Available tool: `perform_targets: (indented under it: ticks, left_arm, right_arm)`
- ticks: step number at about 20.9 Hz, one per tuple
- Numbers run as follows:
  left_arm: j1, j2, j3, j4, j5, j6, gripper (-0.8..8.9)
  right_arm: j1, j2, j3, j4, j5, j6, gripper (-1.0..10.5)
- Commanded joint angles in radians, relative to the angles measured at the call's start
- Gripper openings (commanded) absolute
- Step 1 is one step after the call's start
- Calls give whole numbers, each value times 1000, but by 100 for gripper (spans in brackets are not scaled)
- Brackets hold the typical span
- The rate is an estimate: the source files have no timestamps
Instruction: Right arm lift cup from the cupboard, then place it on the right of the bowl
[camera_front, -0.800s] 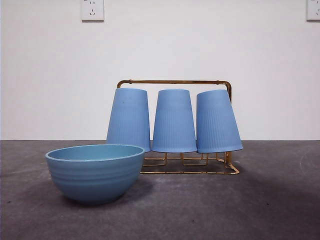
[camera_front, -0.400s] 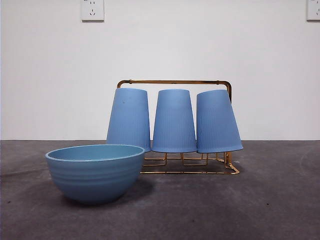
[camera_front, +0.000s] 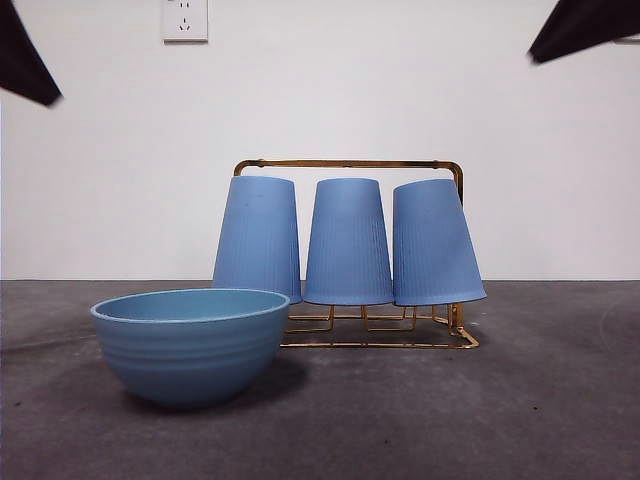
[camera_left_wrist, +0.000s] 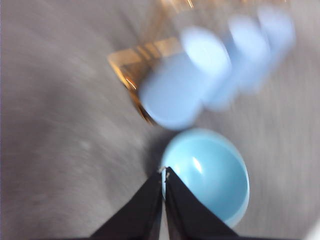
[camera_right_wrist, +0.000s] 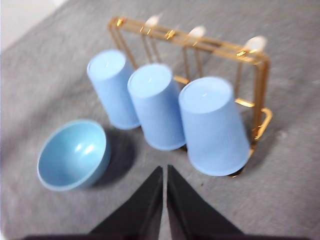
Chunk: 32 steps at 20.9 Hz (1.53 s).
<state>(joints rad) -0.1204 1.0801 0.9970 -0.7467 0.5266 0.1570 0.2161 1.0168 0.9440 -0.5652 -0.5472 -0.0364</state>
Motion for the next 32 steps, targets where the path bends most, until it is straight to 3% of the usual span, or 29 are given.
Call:
perform_targets:
  ticks: [1,2,4,5,7,9,11,14,15,19,22,28,32]
  left_arm:
    - [-58,49,32,0,7,211,46]
    - [-84,61,32,7,8,251,106]
    - [-137,67,32,11,9,298,345]
    - [-152,66,32,11,9,303,395]
    - [-163,66,32,10,9,301,402]
    - [-169,66,32,10,9,294,402]
    - [-170,66,32,8,9,293,402]
    - [-170,66,32,12,9,268,402]
    - [-170,66,32,11,9,268,402]
    - [-170,66,32,12,9,268,402]
    - [-170,66,32,12,9,268,402]
    - [-170,66,32,14,9,246,402]
    - [-170,66,32,13,9,245,402]
  right_arm:
    - [37,56,22,2,18,-85,94]
    - [51,75,22,2,37,-114,137]
    - [77,92,22,-1,59,-189,271]
    - [82,92,22,-1,58,-191,330]
    - [84,92,22,-1,59,-192,403]
    - [84,92,22,0,69,-181,402]
    - [84,95,24,11,169,-118,402]
    - [84,129,63,2,205,-17,403]
    - [84,143,86,-8,215,-14,403]
    - [97,270,274,-140,221,38,404]
    - [121,394,462,-290,274,53,426]
    - [174,627,779,-529,347,56,427]
    - [217,738,900,-614,407,54,427]
